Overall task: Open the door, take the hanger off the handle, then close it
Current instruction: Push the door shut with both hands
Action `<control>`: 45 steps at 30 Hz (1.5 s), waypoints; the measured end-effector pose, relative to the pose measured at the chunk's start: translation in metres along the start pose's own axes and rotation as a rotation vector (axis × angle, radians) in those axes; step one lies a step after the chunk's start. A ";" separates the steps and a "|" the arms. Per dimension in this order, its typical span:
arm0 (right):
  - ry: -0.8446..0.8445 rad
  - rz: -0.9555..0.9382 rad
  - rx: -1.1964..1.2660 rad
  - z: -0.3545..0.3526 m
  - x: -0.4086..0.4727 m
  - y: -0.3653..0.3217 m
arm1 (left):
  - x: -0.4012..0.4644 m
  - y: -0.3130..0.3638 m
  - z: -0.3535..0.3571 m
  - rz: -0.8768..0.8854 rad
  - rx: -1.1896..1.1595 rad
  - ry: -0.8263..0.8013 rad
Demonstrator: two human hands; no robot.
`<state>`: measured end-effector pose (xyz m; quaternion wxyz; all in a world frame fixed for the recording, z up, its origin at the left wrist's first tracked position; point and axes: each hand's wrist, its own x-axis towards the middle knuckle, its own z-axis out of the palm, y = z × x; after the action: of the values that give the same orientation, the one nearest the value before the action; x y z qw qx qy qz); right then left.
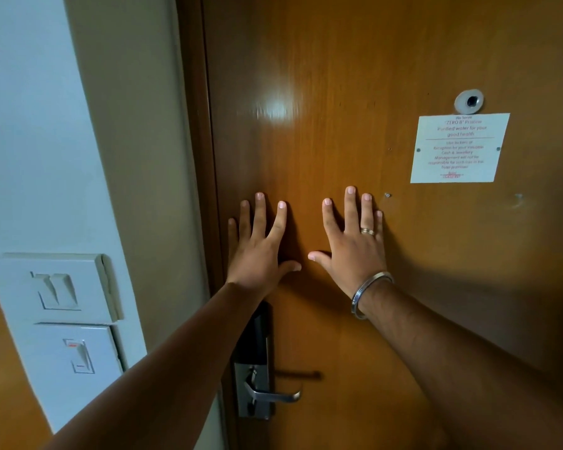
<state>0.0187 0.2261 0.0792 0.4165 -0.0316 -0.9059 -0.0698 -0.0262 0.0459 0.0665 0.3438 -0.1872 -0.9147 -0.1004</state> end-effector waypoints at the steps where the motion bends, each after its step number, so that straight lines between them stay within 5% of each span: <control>1: -0.006 0.003 0.001 -0.001 0.001 -0.001 | 0.001 0.001 -0.002 -0.004 -0.001 -0.010; 12: -0.024 0.034 0.012 0.010 0.009 -0.007 | 0.013 0.008 0.005 -0.053 -0.059 -0.051; 28: 0.139 0.065 0.223 0.034 0.013 -0.004 | 0.020 -0.002 0.034 -0.003 -0.166 0.141; 33: 0.023 0.069 0.175 0.027 0.009 -0.011 | 0.013 0.003 0.026 -0.050 -0.143 -0.011; 45: -0.082 0.059 0.021 0.006 0.007 -0.011 | 0.009 -0.004 0.006 -0.011 -0.089 -0.086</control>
<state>0.0084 0.2161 0.0802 0.3812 -0.0566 -0.9216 -0.0466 -0.0376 0.0461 0.0682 0.2947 -0.2014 -0.9243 -0.1350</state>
